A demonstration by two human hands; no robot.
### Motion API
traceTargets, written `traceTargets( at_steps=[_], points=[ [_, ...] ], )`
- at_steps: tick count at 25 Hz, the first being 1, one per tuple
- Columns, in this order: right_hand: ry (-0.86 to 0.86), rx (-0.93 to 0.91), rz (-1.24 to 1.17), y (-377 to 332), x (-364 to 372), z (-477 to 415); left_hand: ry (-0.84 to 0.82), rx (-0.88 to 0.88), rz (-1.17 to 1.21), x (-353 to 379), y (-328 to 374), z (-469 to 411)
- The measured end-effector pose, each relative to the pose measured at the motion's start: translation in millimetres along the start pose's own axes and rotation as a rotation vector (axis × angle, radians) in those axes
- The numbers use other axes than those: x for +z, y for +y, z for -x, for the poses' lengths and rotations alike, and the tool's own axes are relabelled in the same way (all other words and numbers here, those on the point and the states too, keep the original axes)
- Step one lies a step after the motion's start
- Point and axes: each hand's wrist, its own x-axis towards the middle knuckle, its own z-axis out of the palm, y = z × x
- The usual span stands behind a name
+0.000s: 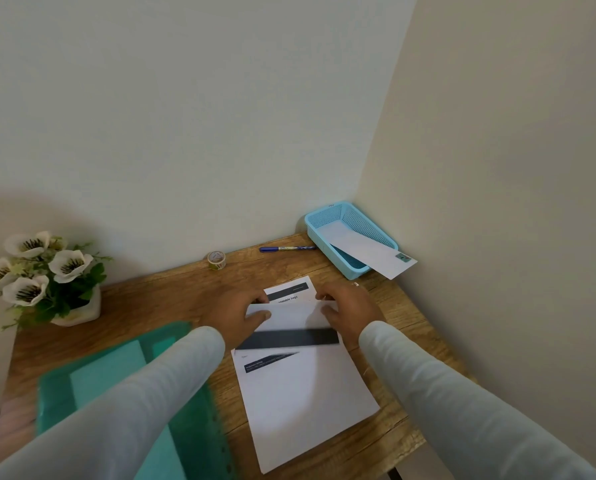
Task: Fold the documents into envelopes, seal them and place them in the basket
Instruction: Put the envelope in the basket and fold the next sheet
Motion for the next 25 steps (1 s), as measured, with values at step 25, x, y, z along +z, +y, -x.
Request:
traceTargets(
  at_steps=[25],
  points=[
    [-0.131, -0.111, 0.306, 12.0, 77.2, 35.6, -0.143, 0.054, -0.609, 60.0, -24.2, 11.6]
  ],
)
